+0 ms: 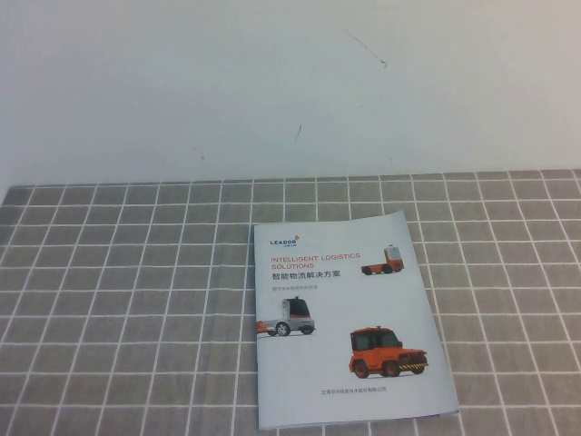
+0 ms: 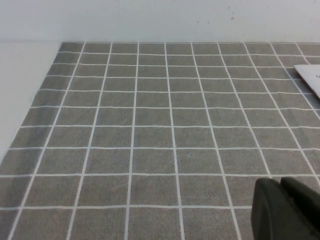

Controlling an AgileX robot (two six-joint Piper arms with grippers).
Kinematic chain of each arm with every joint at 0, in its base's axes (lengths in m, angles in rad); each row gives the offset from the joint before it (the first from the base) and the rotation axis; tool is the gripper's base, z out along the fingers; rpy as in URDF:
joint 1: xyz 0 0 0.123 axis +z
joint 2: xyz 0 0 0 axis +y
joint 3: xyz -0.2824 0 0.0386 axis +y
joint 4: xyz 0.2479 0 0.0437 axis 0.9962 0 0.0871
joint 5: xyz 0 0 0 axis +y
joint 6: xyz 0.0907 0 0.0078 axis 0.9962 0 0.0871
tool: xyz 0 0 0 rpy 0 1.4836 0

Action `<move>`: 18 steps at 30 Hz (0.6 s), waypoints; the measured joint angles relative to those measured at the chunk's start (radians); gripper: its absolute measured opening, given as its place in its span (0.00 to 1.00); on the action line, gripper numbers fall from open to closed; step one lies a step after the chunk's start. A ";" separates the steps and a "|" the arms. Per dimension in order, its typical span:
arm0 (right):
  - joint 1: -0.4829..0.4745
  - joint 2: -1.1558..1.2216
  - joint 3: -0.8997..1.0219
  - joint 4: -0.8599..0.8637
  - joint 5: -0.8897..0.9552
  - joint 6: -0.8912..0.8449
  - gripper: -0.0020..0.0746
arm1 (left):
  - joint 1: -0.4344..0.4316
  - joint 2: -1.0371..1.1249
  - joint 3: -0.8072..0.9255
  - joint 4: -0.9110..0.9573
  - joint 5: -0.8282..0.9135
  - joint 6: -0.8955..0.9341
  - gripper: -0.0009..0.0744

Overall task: Close book
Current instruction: 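Close the open booklet and leave it lying on the table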

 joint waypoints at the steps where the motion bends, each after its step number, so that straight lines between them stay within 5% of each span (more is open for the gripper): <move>1: 0.000 0.000 0.000 0.000 0.000 0.000 0.02 | 0.000 0.000 0.000 0.000 0.000 -0.002 0.01; 18: 0.000 0.000 0.000 0.000 0.000 0.000 0.02 | 0.000 0.000 0.000 0.007 0.002 -0.003 0.01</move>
